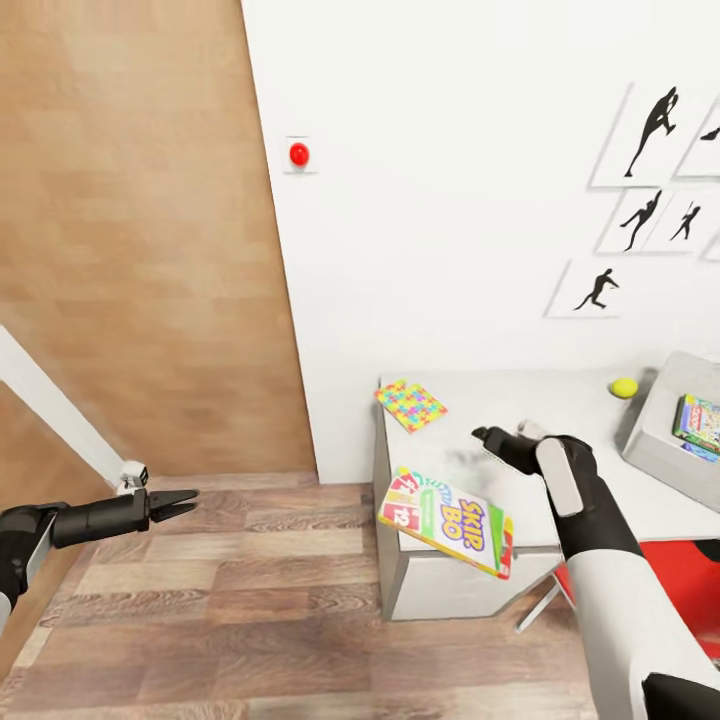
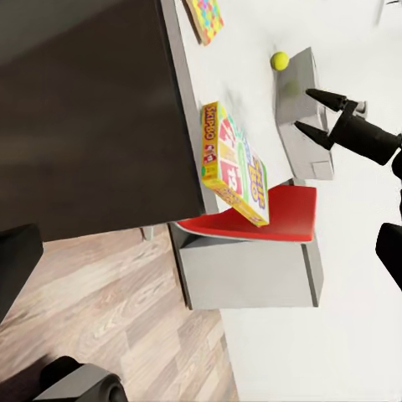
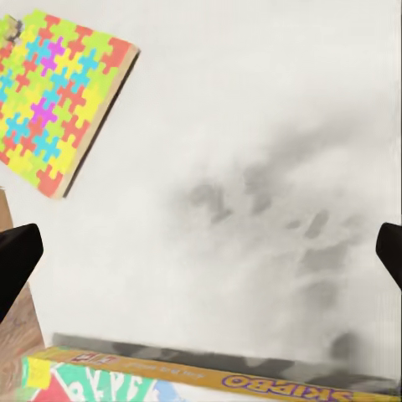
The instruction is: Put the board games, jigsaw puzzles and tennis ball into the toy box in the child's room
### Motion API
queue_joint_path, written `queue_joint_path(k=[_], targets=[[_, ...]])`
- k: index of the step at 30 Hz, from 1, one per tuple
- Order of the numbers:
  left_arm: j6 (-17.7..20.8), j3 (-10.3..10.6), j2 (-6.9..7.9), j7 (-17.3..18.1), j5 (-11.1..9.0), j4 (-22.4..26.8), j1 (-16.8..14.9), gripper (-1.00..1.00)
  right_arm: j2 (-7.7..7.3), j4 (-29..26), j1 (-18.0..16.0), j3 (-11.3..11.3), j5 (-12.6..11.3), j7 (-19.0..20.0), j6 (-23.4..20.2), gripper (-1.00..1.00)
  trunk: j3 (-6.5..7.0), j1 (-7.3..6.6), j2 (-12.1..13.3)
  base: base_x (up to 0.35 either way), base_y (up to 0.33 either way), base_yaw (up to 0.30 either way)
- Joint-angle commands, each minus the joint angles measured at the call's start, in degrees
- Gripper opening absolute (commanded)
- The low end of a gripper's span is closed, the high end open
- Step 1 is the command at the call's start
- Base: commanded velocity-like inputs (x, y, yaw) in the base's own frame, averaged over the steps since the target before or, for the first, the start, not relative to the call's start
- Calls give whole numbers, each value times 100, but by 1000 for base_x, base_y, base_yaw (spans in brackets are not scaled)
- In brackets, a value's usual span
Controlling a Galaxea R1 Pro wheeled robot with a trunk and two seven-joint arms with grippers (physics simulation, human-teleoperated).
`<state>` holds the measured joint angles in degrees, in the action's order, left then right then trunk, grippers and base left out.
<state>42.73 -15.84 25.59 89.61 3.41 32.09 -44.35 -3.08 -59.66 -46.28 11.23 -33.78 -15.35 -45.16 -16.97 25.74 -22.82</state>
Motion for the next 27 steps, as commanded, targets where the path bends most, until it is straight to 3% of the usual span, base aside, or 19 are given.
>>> queue_joint_path(k=[1,7,14,18,22,27], targets=[[60,-15,-1,39,37,2,-4,100,0,-130,2,21,-76,-48,-93,100,-2,4,-10,0,0,-149],[60,-15,-1,39,37,4,-4,100,2,-1040,7,134,-369,38,-782,100,46,4,-10,0,0,-149],[60,-15,-1,39,37,2,-4,100,-3,-2008,83,211,-1271,576,-1427,100,101,4,-10,0,0,-155],[60,-15,-2,39,37,4,-4,100,-13,-2340,413,210,-1741,991,-1484,100,134,4,-10,0,0,-159],[60,-15,-2,39,37,2,-4,100,-52,-2481,756,199,-1953,1372,-1484,100,166,4,-10,0,0,-146],[62,-15,-1,39,43,0,-4,100,-152,-2610,1325,193,-2097,2341,-1484,100,208,4,-10,0,0,-131]])
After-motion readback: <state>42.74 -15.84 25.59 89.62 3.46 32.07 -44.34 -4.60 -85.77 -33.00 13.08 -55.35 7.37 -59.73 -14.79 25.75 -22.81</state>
